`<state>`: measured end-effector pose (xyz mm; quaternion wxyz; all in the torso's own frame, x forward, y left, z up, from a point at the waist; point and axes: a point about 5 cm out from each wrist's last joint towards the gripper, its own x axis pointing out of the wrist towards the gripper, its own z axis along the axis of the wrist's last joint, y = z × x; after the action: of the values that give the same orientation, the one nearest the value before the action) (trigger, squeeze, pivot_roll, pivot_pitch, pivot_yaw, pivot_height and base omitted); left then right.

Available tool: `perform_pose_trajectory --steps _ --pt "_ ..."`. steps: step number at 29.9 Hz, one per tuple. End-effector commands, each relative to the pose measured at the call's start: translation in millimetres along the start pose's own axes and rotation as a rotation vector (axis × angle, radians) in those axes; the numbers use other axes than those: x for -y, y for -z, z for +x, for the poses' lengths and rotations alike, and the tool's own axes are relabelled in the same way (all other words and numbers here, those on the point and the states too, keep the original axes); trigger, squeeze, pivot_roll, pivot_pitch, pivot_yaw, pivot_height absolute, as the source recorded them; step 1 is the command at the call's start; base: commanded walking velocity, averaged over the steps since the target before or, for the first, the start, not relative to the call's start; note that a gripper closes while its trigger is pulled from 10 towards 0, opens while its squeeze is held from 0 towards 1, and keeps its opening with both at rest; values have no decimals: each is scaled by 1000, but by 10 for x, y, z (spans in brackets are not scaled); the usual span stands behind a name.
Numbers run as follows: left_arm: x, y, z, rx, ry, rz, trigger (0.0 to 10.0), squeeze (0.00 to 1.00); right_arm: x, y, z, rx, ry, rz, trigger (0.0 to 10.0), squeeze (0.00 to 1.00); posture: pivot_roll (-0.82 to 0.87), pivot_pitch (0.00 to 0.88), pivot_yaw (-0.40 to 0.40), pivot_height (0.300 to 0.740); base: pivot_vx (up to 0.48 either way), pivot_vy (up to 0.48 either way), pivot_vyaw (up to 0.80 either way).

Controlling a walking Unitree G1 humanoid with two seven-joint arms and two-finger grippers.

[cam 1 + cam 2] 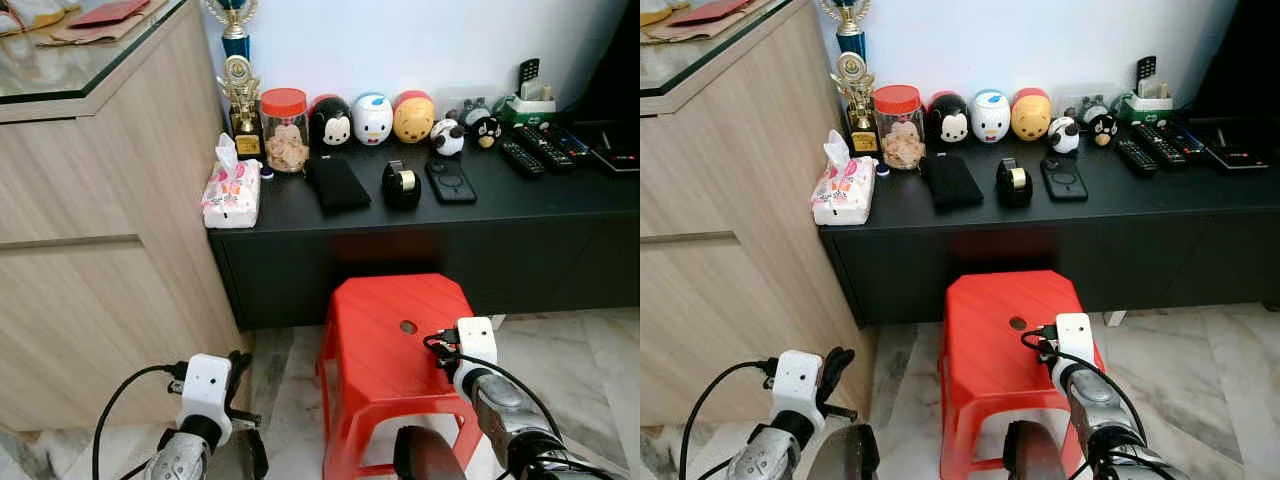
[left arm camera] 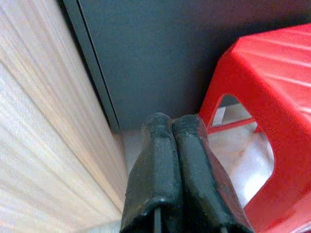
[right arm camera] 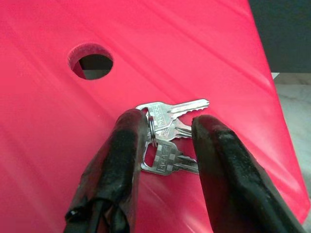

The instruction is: Hang keys on a hook

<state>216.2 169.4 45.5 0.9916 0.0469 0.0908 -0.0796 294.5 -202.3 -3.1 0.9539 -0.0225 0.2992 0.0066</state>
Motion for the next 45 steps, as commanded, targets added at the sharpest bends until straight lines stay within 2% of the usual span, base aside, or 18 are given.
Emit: perform_pose_trajectory --steps 1,3,4,5,6,7,8,21,30,37,43,45 --pt "-8 -24 -15 -4 13 22 10000 0 -25 -2 2 13 -1 26 10000 0 67 45 11 570 0 0 0" --pt "-10 -25 -22 -4 13 23 10000 0 -30 -9 3 17 -3 29 9804 0 68 48 12 570 0 0 0" --pt "-11 -26 -28 -5 13 24 10000 0 -33 -10 4 18 -4 29 7843 0 68 49 13 570 0 0 0" --pt "-11 -28 -35 -6 13 25 10000 0 -39 -16 5 21 -6 29 2824 0 70 50 12 570 0 0 0" --pt "-10 -29 -37 -7 13 26 10000 0 -43 -21 7 23 -7 29 1373 0 72 51 13 570 0 0 0" --pt "-10 -29 -39 -7 14 26 10000 0 -45 -25 7 24 -7 28 1373 0 72 51 13 570 0 0 0" --pt "-10 -29 -43 -8 14 27 10000 0 -50 -30 9 27 -9 29 0 0 72 53 13 570 0 0 0" --pt "-3 -20 -16 -19 15 25 10000 0 -74 -44 12 40 -16 33 0 0 65 41 11 570 0 0 0" --pt "13 17 41 -24 19 22 10000 0 -91 -96 11 95 -14 59 0 0 53 20 5 570 0 0 0" --pt "-23 91 93 -37 -4 24 10000 0 -167 -298 2 248 -42 94 0 0 34 0 -10 570 0 0 0" --pt "-89 189 137 -56 -31 33 10000 0 -320 -334 -66 372 -94 78 0 0 13 0 -12 570 0 0 0" --pt "-141 244 150 -75 -50 40 10000 0 -322 -332 -98 404 -90 80 0 0 7 0 -10 570 0 0 0"
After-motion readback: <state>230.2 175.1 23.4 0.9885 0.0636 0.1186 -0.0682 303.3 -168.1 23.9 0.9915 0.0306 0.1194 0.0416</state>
